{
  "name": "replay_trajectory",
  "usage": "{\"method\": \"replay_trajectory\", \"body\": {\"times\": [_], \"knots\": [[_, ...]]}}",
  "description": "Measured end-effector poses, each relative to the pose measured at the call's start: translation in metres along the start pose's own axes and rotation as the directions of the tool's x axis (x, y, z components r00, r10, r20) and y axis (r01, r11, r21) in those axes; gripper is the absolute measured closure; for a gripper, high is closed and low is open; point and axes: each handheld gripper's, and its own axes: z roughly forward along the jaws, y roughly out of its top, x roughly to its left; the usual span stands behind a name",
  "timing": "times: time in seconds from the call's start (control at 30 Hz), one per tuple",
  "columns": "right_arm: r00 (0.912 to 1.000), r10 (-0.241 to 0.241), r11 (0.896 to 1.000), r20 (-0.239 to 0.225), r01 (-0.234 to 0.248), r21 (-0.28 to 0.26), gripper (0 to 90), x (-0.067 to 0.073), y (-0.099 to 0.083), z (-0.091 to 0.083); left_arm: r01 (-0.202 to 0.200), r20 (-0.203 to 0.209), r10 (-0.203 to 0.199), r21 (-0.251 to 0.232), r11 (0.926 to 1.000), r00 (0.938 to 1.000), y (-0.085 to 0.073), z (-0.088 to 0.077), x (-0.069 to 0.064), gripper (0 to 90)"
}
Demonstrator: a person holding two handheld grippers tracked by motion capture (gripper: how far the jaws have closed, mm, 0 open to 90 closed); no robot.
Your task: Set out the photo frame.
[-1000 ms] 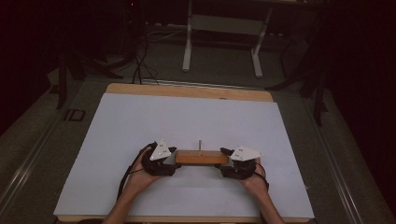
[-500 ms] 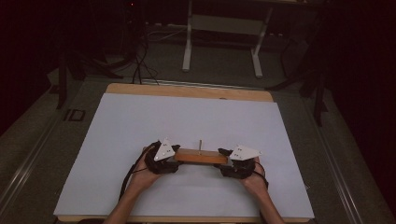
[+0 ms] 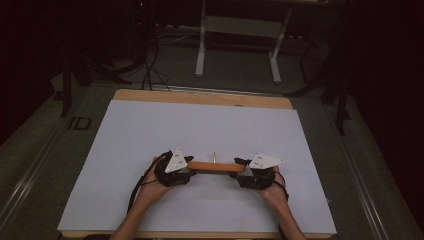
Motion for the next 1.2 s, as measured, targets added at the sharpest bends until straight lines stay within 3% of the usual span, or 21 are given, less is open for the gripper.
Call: {"method": "replay_trajectory", "body": {"times": [0.3,0.7,1.2], "knots": [[0.9991,0.038,0.999,-0.019,-0.038,-0.023,47.6,-0.0059,-0.0007,-0.0029,-0.014,0.005,0.014,0.005,0.9999,0.9999,0.0017,-0.0004,-0.0009,58.2],[0.9995,0.027,0.999,-0.014,-0.027,-0.022,48.3,-0.0062,-0.0002,-0.0039,-0.043,-0.001,0.043,0.014,0.999,0.9991,0.0028,-0.0012,-0.0028,60.1],[0.9997,0.023,0.999,-0.009,-0.023,-0.033,48.5,-0.0044,0.0036,-0.0065,-0.028,0.01,0.028,0.011,0.9996,0.9996,0.0046,-0.004,-0.0013,60.2]]}}
